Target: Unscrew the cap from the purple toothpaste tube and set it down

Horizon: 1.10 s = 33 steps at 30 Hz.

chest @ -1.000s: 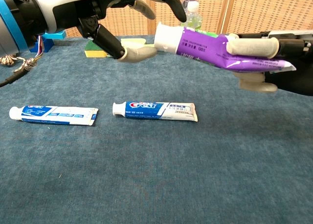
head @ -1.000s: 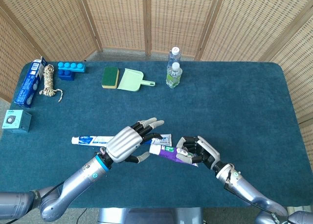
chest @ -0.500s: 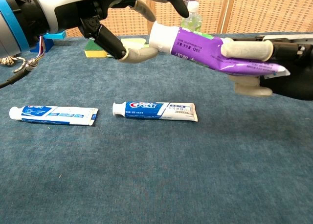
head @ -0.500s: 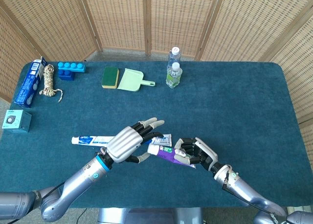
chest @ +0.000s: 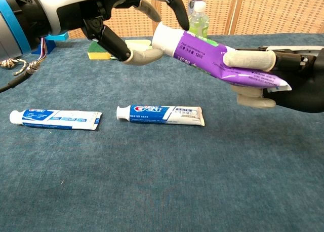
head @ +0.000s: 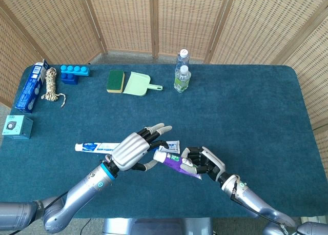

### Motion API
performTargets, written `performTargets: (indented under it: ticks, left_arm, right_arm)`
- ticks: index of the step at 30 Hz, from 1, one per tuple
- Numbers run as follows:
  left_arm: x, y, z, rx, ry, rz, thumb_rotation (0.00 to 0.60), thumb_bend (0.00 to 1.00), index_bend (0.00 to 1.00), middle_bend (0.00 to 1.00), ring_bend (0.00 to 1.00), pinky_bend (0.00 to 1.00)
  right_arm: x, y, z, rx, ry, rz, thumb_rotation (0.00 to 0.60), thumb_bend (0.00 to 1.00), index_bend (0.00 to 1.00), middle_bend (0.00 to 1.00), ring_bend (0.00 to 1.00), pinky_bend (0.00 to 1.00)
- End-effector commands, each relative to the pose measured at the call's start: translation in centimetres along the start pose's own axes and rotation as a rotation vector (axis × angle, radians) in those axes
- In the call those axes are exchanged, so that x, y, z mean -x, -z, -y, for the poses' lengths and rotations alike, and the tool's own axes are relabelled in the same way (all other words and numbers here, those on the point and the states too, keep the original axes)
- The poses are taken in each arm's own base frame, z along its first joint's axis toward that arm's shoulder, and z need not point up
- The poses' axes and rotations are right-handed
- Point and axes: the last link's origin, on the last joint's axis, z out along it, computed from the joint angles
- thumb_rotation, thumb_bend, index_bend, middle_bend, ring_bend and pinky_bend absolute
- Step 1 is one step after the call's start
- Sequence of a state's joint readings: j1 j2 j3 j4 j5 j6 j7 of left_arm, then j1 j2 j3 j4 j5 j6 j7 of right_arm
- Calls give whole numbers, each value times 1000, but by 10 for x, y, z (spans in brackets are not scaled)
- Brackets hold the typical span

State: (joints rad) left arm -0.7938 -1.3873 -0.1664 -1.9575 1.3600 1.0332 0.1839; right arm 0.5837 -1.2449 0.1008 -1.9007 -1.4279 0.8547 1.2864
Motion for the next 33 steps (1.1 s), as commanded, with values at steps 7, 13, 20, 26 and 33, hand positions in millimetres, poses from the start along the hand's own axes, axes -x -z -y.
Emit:
performTargets:
  ticks: [7,13,20,26,33]
  left_arm:
    - [-1,0,0,-4,1,-12,600,359,405,70,0,165]
    - [-2,0,1,-4,0,-30,600,359,460,104,0,170]
    - [-2,1,2,-5,-1,-41,600,360,486,130,9,176]
    - [-4,3,2,-6,-2,-48,600,359,503,142,22,183]
    - [-5,5,3,-10,-3,-58,600,358,514,149,33,190]
  right_arm:
    - [-3,3,1,-1,-35,0,600,648,983,755,800,896]
    - [-6,3,2,-10,-77,-3,600,648,982,762,804,897]
    - [-9,3,2,-11,-106,-8,600,649,983,762,805,898]
    - [-12,2,2,-10,-123,-20,600,650,983,762,806,898]
    - [-16,2,3,-9,-150,-46,600,650,982,762,806,898]
